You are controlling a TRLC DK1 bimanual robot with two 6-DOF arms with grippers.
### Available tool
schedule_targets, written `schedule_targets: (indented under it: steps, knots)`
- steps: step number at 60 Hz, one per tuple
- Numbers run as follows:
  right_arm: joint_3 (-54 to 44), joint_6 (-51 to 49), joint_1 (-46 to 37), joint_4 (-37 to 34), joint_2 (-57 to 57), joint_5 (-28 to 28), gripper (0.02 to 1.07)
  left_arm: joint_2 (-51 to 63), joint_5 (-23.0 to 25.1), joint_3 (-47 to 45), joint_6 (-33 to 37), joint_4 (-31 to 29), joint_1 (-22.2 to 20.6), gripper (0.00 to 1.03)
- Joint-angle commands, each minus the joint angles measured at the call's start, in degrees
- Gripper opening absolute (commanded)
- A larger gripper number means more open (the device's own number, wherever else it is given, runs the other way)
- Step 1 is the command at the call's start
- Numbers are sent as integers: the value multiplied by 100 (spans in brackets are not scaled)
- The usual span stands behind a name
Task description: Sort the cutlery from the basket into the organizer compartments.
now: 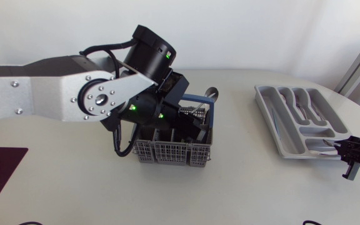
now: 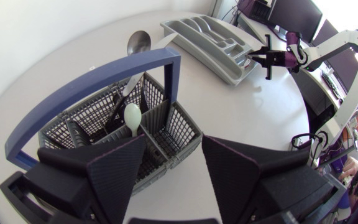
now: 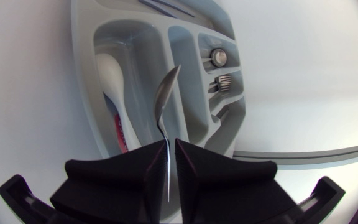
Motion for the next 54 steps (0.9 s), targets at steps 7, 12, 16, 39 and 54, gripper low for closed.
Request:
schedule_targets:
  steps: [7,12,16,39,54]
  knots:
    - [-299,-202,69,44,-170,94,58,22,-47,-223,102,23,2,63]
    - [-413,-184,78,9,-346,147,68,-5,-47,-231,111,23,2,63]
    - [-483,-175,78,-97,-513,156,75,-57,-47,-240,111,23,11,63]
    - [-527,-149,113,-510,-909,411,91,-224,-47,-372,128,5,20,63]
    - [27,1371,236,-2145,-1919,147,96,-233,-38,-416,155,32,125,63]
